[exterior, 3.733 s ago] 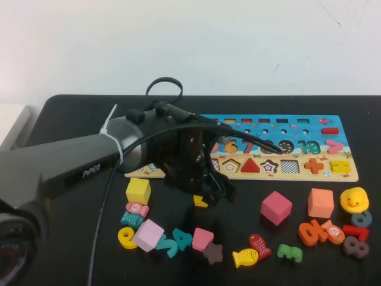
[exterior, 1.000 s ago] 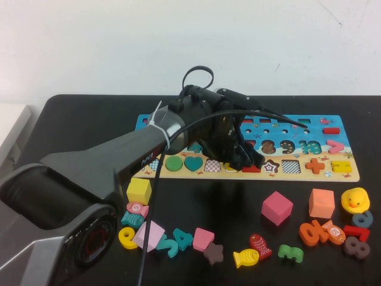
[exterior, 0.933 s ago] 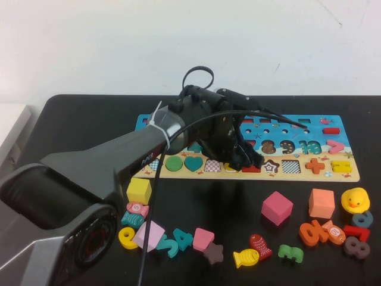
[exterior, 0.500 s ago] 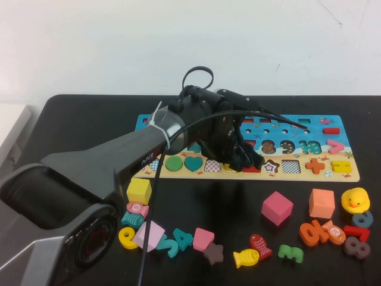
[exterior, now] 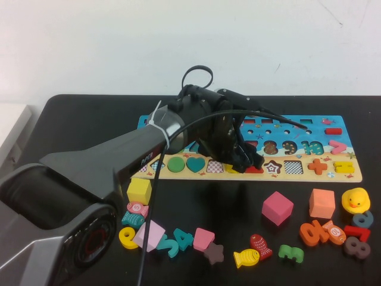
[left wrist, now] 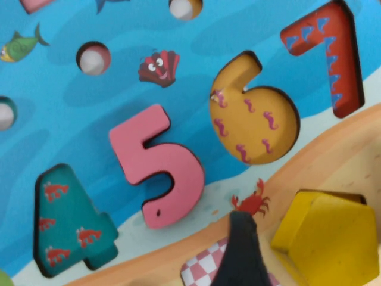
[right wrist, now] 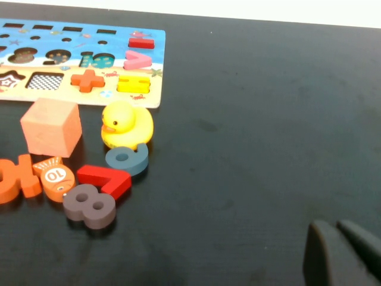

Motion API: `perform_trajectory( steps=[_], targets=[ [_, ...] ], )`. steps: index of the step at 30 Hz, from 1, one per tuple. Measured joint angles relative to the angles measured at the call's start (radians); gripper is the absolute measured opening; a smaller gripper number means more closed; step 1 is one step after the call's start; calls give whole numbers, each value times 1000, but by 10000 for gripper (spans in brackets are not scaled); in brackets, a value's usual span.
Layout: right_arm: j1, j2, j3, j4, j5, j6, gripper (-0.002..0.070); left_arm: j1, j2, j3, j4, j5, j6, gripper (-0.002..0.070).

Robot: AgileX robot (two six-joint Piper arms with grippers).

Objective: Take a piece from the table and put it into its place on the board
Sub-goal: Place the "five-pointed star" into the hole of the five-pointed star

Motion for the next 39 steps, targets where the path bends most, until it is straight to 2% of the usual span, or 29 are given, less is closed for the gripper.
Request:
perform_trajectory(
  steps=[4,7,11,14,27,39],
  targets=[
    [0,0,0,0,0,0,18,0,-9,0,-6,-12,0,407],
    [0,0,0,0,0,0,18,0,-19,-2,-4,-31,0,297],
    [0,0,0,0,0,0,18,0,-19,-2,38,-38,-29,101],
    [0,0,0,0,0,0,18,0,-17,-2,54,-40,-47,27],
    [0,0,0,0,0,0,18,0,-9,-2,120,-28,-71,0],
    [0,0,0,0,0,0,18,0,12,-2,111,-5,-67,-1]
  ],
)
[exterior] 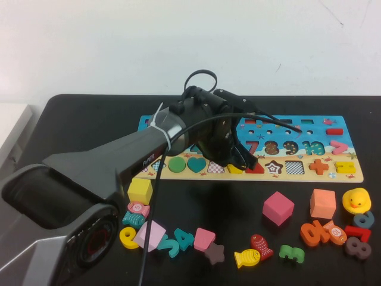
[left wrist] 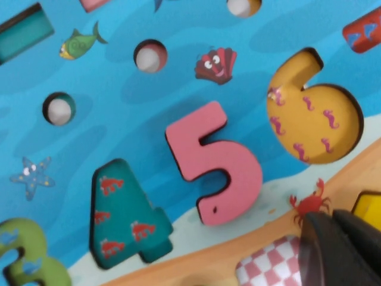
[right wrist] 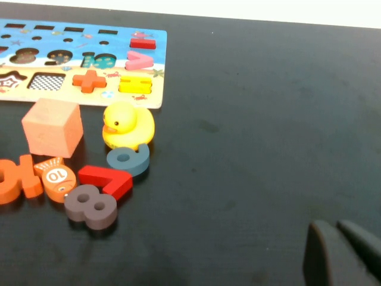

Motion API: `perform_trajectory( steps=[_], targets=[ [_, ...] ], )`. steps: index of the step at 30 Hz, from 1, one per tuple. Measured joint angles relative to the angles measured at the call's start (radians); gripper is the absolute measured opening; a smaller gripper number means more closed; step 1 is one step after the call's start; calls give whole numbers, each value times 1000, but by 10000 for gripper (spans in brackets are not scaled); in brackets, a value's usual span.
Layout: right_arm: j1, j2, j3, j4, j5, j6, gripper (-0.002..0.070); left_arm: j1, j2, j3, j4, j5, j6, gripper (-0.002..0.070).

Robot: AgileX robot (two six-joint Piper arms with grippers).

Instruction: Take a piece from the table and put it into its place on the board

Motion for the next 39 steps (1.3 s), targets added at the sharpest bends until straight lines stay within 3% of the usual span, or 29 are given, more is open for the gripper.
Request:
perform_trajectory(
  steps=[7,19,23,32,39],
  targets=[
    [0,0,0,0,0,0,18,-2,-109,0,63,54,0,-1],
    [0,0,0,0,0,0,19,-2,-643,63,222,169,-4,-1],
    [0,0,0,0,0,0,19,-14,-880,255,236,100,-27,-1],
    [0,0,0,0,0,0,19,-23,-1361,907,247,-147,-44,-1],
    [0,0,0,0,0,0,18,-23,-1651,1229,247,-176,-54,-1]
  ],
)
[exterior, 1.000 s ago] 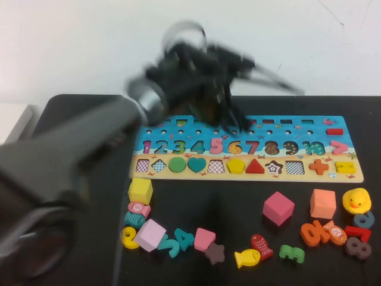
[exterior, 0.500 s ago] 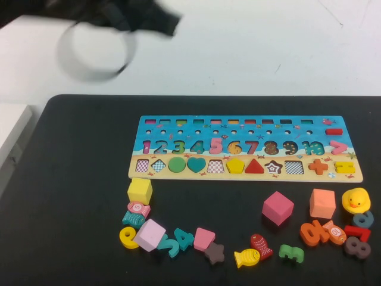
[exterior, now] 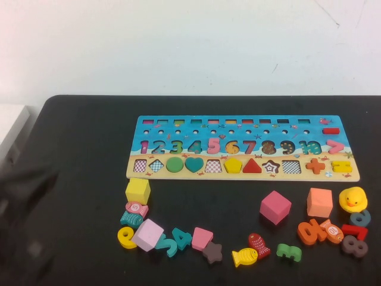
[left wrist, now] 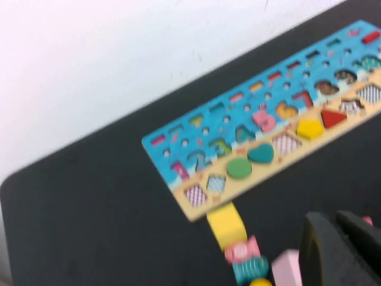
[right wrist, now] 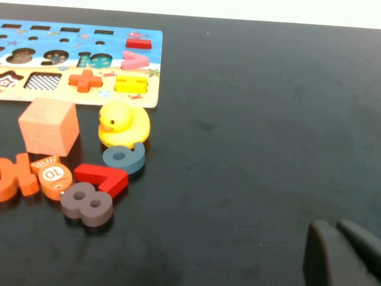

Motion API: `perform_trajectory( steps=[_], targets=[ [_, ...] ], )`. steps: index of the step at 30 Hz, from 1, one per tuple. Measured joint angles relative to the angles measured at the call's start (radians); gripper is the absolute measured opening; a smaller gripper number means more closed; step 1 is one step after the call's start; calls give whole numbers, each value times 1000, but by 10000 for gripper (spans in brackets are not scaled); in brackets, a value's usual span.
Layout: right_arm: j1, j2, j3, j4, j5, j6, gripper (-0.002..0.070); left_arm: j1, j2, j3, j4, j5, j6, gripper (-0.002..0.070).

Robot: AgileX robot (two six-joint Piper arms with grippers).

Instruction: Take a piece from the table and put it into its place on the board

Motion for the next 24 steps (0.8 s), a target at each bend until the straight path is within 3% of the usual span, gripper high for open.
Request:
perform_trajectory(
  steps=[14,18,24],
  targets=[
    [0,0,0,0,0,0,19,14,-269,352,-4,125,-2,-1],
    [0,0,0,0,0,0,19,142,-392,463,-34,20,-17,-1],
    [0,0,0,0,0,0,18,346,-606,719,-36,-334,-29,-1]
  ],
)
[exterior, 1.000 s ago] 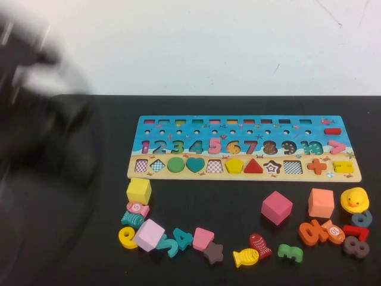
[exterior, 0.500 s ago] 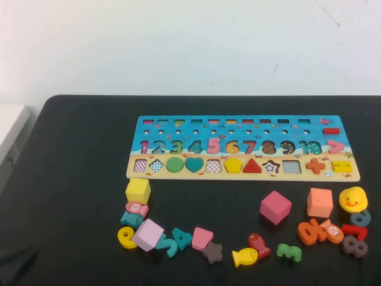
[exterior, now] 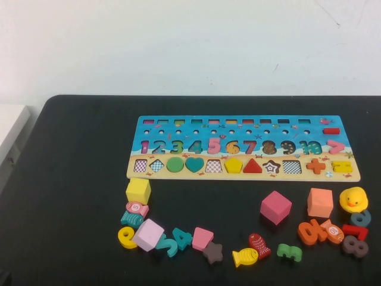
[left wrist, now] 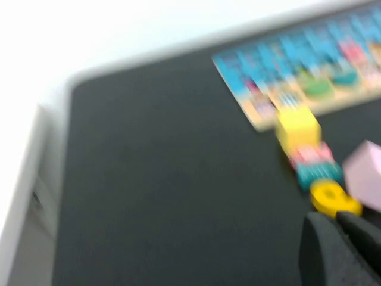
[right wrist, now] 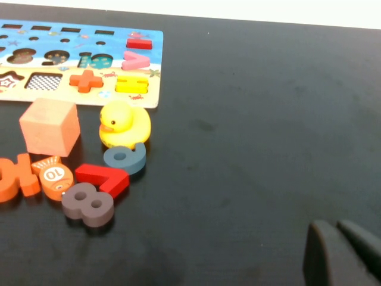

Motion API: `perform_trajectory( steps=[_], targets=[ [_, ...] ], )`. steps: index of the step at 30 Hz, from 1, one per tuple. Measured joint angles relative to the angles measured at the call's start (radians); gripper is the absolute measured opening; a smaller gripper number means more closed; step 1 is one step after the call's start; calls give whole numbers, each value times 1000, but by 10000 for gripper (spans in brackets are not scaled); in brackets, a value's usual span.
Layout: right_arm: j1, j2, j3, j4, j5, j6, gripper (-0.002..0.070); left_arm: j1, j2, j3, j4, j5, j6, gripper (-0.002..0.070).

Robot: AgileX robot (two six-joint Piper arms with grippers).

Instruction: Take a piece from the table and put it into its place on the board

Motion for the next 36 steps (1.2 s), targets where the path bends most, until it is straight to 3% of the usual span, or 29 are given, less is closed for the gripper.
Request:
perform_trajectory(
  steps=[3,9,17,25,36],
  targets=[
    [0,0,0,0,0,0,18,86,-78,85,-3,-76,-4,-1],
    [0,0,0,0,1,0,18,142,-112,90,-33,73,-31,-1],
    [0,0,0,0,1,0,18,144,-114,90,-63,86,-17,-1],
    [0,0,0,0,1,0,18,144,-116,88,-315,85,294,-1],
    [0,0,0,0,1,0,18,144,-116,88,-338,85,316,-1]
  ],
)
